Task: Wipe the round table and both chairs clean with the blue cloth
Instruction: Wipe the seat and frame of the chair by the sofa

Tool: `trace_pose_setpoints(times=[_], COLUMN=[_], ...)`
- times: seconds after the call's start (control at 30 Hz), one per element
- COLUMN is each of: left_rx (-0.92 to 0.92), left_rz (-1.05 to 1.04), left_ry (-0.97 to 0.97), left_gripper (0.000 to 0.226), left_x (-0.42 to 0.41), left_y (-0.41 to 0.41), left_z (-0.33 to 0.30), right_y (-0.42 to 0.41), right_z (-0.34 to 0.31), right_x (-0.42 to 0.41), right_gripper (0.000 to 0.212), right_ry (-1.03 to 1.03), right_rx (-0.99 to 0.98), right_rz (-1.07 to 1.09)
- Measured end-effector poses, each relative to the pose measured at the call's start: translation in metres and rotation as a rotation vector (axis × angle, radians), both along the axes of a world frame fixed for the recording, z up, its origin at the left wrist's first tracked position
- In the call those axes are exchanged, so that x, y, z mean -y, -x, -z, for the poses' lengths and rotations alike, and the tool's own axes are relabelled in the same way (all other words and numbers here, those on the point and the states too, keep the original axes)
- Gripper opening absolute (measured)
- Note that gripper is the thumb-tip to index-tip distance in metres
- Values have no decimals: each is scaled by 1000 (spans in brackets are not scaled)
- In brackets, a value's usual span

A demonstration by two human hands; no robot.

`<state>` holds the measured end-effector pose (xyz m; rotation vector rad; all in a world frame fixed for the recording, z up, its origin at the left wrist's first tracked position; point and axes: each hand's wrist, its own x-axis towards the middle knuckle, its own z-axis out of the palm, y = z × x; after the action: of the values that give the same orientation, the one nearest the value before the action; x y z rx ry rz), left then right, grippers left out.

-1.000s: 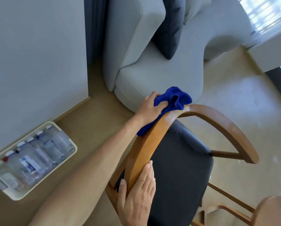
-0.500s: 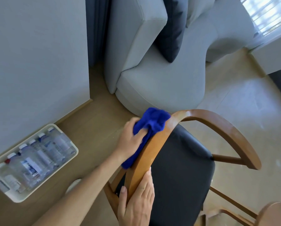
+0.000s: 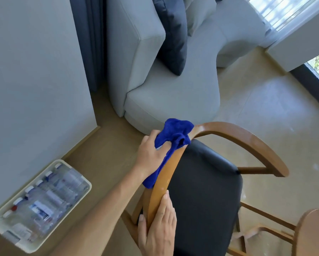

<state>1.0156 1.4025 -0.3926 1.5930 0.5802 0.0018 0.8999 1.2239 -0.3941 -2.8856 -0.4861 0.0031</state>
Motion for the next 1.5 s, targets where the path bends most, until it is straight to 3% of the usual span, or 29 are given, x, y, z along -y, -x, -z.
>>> trace_pose_setpoints(times=[0.07, 0.13, 0.2, 0.37, 0.47, 0.57, 0.7, 0.77, 0.9, 1.0, 1.13, 1.2, 1.3, 1.4, 1.5], left_rx=[-10, 29, 75, -35, -59, 67, 380, 456, 500, 382, 72, 42, 94, 134, 138], left_rz=[-70, -103, -63, 281, 445, 431, 482, 522, 501, 460, 611, 618, 583, 632, 636], left_ry=[-91, -282, -521, -1040, -1232, -1345, -1526, -1583, -1631, -1590, -1563, -1545, -1388, -1172, -880], left_gripper=[23, 34, 42, 49, 49, 45, 41, 40, 44, 43, 54, 53, 50, 51, 48], left_x=[6, 14, 16, 9, 20, 31, 31, 27, 24, 43, 73, 86, 122, 168, 206], left_y=[33, 50, 44, -54, -79, -40, 47, 70, 25, -37, -67, -60, -31, 13, 59], left_z=[-8, -18, -24, -47, -54, -55, -32, -21, -24, -34, -48, -55, -66, -82, -104], right_y=[17, 23, 20, 24, 22, 40, 67, 71, 73, 75, 84, 84, 80, 73, 62], right_z=[5, 2, -3, -6, -9, 0, 6, 8, 12, 21, 11, -2, -20, -36, -63], right_x=[-36, -44, -39, -44, -31, -7, 14, 25, 53, 76, 109, 128, 153, 175, 191], right_gripper=[77, 77, 78, 83, 80, 77, 60, 46, 18, 21, 52, 52, 52, 56, 57], right_ry=[-53, -60, -50, -35, -23, -27, -102, -180, -259, -227, -158, -147, -123, -309, -703], right_rx=[-62, -208, -222, -217, -201, -230, -223, -119, 164, 284, -51, -170, -189, -332, -479], right_rz=[0, 14, 33, 8, -36, 17, 44, 111, 253, 293, 267, 241, 247, 370, 594])
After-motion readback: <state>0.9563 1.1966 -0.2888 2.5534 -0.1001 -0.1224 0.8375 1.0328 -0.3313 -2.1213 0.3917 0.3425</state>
